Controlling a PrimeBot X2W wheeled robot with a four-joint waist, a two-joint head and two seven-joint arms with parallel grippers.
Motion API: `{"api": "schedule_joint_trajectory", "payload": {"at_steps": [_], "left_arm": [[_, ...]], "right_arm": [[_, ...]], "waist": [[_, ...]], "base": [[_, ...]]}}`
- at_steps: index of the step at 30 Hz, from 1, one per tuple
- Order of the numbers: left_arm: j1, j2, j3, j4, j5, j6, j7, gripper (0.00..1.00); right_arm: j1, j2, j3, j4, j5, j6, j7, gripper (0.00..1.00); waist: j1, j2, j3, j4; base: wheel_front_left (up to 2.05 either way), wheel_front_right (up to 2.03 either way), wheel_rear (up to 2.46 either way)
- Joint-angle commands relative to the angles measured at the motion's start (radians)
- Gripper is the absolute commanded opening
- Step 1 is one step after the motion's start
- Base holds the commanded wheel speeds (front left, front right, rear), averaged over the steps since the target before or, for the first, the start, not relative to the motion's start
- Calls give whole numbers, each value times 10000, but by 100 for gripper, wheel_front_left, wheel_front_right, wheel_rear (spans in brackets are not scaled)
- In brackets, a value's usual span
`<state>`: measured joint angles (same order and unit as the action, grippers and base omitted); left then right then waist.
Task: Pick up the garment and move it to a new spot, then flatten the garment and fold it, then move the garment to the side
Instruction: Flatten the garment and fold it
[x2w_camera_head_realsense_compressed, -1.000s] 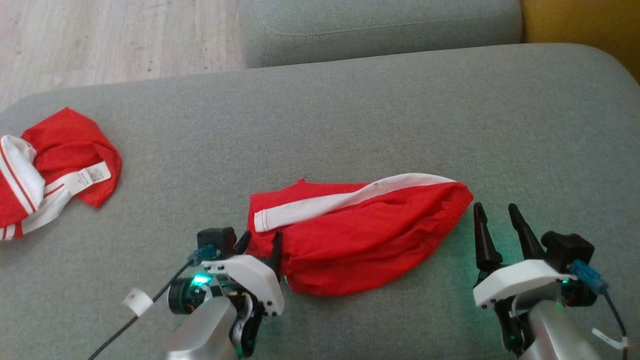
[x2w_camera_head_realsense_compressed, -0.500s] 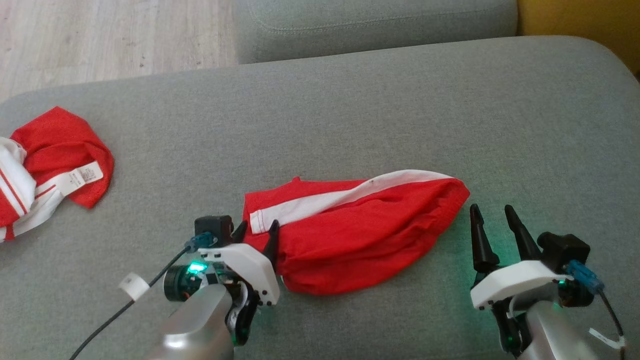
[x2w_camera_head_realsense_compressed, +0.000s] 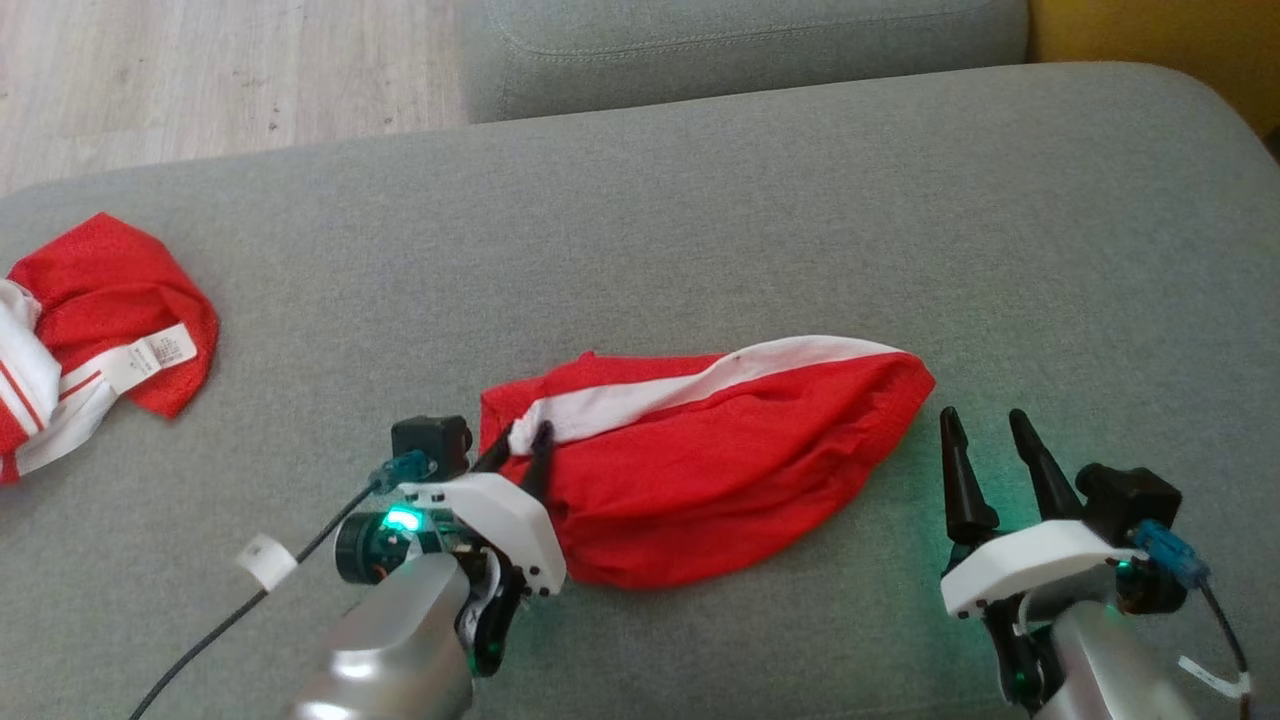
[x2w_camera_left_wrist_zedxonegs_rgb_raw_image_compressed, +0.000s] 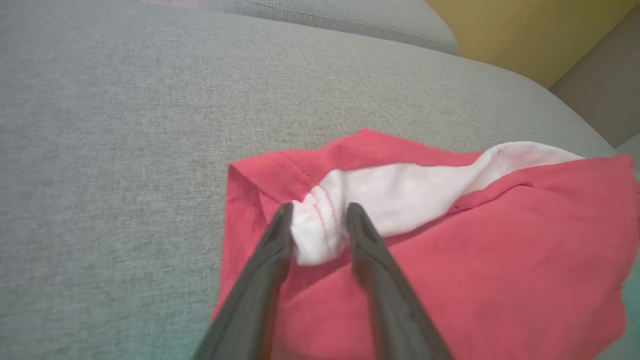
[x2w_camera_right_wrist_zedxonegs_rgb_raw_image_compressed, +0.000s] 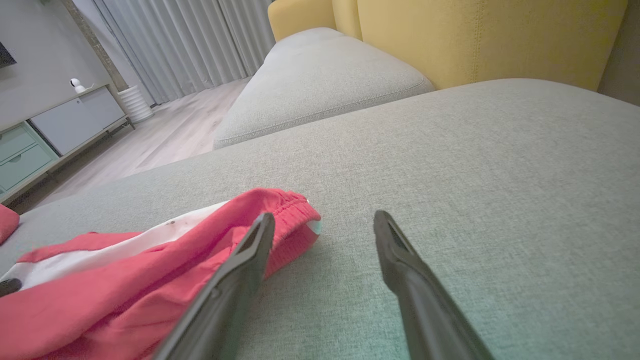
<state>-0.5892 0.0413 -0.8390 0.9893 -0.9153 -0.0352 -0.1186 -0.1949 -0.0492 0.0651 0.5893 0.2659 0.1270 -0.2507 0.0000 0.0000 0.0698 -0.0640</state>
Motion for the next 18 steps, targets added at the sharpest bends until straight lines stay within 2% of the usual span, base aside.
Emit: {"api": "schedule_joint_trajectory", "payload": {"at_steps": [1, 2, 3, 13, 18], "left_arm": [[-534, 89, 177, -197, -61, 20, -184, 36], [-552, 89, 143, -172, -94, 23, -210, 13], [-565, 89, 108, -136, -120, 27, -230, 0], [-718, 120, 373, -453, -6, 53, -1346, 0], [-5, 550, 481, -810, 228, 133, -1415, 0]], "right_arm": [[-410, -11, 253, -280, 73, 37, -110, 100], [-409, -11, 247, -280, 87, 37, -110, 100], [-408, -11, 238, -280, 98, 37, -110, 100], [-103, -11, -111, -546, 197, 37, -111, 100], [146, -11, -123, -876, 335, 37, -111, 100]], "waist": [[0, 0, 0, 14], [0, 0, -1, 25], [0, 0, -6, 36], [0, 0, -643, 328], [0, 0, -890, 410]], "base": [[0, 0, 0], [0, 0, 0], [0, 0, 0], [0, 0, 0], [0, 0, 0]]}}
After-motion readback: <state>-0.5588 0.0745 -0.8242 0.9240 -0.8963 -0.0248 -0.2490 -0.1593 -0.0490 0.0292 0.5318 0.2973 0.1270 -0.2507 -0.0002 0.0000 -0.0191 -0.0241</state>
